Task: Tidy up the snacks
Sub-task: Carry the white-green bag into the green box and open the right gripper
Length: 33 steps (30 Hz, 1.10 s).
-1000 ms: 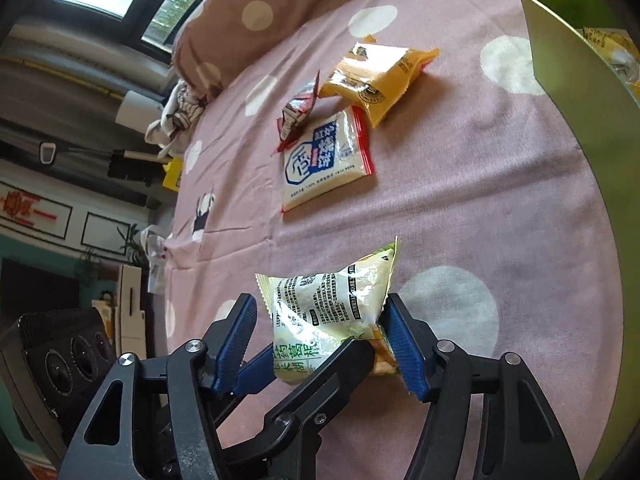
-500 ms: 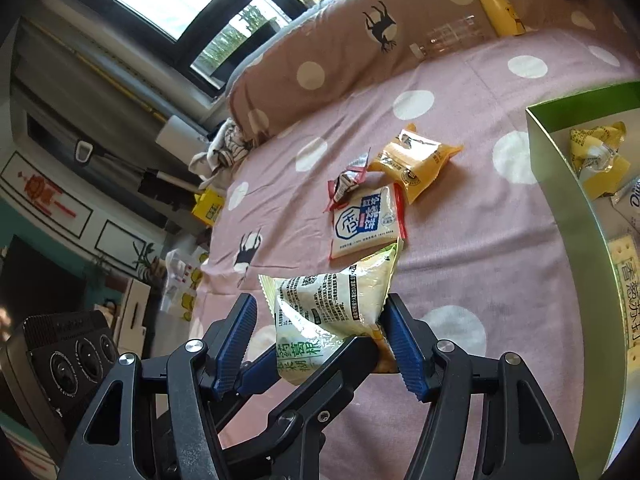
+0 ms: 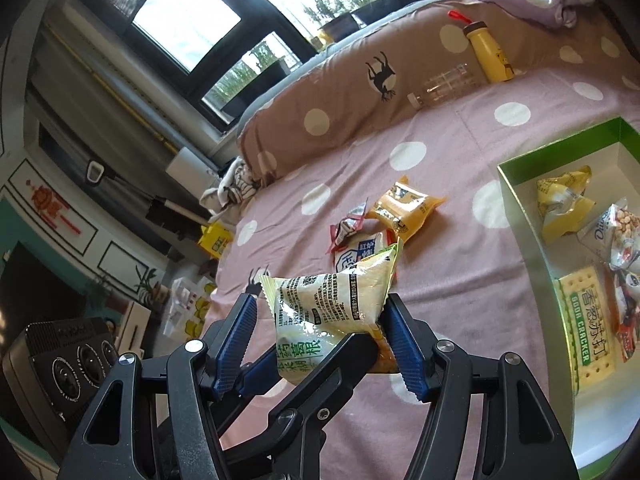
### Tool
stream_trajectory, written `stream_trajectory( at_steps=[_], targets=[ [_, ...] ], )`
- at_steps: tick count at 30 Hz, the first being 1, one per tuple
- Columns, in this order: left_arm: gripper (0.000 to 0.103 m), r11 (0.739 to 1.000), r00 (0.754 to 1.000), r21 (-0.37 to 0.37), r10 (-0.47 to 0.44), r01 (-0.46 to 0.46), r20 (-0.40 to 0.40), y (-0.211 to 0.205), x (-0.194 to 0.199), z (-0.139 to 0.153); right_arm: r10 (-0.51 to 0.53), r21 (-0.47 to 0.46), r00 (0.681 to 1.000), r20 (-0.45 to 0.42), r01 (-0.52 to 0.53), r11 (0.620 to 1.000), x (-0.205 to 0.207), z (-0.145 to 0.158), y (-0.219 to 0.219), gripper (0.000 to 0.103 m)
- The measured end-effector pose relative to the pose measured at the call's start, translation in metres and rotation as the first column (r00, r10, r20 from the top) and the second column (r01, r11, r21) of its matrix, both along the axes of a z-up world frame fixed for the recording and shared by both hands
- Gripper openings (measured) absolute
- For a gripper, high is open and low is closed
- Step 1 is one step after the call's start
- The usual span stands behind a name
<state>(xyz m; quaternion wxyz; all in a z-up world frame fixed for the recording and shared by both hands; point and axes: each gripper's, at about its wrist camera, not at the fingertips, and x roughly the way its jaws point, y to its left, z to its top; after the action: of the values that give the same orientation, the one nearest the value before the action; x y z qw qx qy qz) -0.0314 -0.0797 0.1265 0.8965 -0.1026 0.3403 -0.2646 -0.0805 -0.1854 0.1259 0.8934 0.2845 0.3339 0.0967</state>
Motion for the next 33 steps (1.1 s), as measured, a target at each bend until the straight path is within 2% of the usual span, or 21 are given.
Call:
stream_trajectory(
  at_steps=[8,14,18,24,31,33],
  targets=[
    [0.049,0.99,0.986,0.027,-0.143,0.141,0.09,-0.048,0.003,0.018,-0.127,0.006,0.988,0.084,0.127,0.992,-0.022,0.02,-0.043,0.068],
    [0.049,0.965,0.961,0.076,-0.258,0.251,0.102,-0.092,0.006,0.02,-0.246,0.048,0.966,0.078,0.243,0.969,-0.038,0.018,-0.086,0.068],
    [0.049,0.942,0.941,0.085,-0.331,0.325,0.066,-0.119,0.011,0.011,-0.314,0.079,0.948,0.043,0.31,0.947,-0.046,0.008,-0.113,0.068],
    [0.049,0.916,0.919,0.09,-0.394,0.392,0.002,-0.153,0.02,-0.004,-0.382,0.14,0.924,-0.029,0.382,0.914,-0.052,-0.01,-0.146,0.068],
    [0.049,0.898,0.899,0.059,-0.43,0.435,-0.087,-0.178,0.029,-0.024,-0.45,0.155,0.882,-0.139,0.468,0.87,-0.053,-0.031,-0.172,0.068],
    [0.049,0.898,0.899,0.071,-0.428,0.435,-0.095,-0.183,0.03,-0.026,-0.461,0.156,0.872,-0.166,0.485,0.86,-0.054,-0.037,-0.178,0.068]
  ],
)
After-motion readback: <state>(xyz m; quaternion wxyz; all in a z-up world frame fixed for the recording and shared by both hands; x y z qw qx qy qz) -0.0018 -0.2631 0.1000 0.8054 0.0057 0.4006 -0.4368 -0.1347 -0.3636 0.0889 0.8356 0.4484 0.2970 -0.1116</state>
